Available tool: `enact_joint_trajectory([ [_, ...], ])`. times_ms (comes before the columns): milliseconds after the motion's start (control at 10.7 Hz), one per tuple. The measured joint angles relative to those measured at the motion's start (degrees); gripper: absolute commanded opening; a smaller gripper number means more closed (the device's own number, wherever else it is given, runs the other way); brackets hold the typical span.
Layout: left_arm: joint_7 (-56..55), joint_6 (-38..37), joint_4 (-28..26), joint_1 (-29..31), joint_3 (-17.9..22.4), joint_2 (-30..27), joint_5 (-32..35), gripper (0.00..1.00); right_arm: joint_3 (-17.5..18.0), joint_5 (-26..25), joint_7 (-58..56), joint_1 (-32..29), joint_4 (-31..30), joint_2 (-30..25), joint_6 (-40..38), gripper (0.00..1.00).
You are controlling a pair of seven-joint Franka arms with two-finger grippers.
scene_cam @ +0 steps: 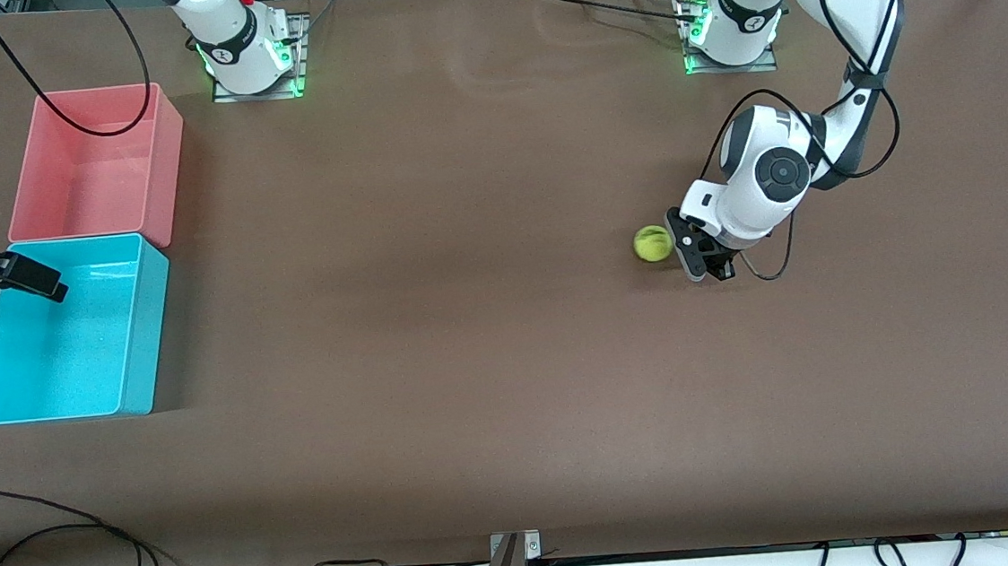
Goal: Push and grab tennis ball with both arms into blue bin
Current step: 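Sweep the left gripper through the ball, rolling it toward the bins, then reach the right gripper toward the ball while the left gripper withdraws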
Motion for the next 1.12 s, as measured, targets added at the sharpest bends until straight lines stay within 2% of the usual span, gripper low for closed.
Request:
enact_joint_trajectory([
  [749, 1.10, 0.00, 0.71, 3.92, 0.88, -0.32, 0.00, 0.00, 0.00, 0.02, 0.00, 0.00, 0.00, 0.08, 0.02, 1.00],
  [1124, 3.16, 0.00, 0.99, 8.40, 1.04, -1.13, 0.00, 0.16, 0.07, 0.12, 0.01, 0.04, 0.00, 0.22, 0.03, 1.00],
])
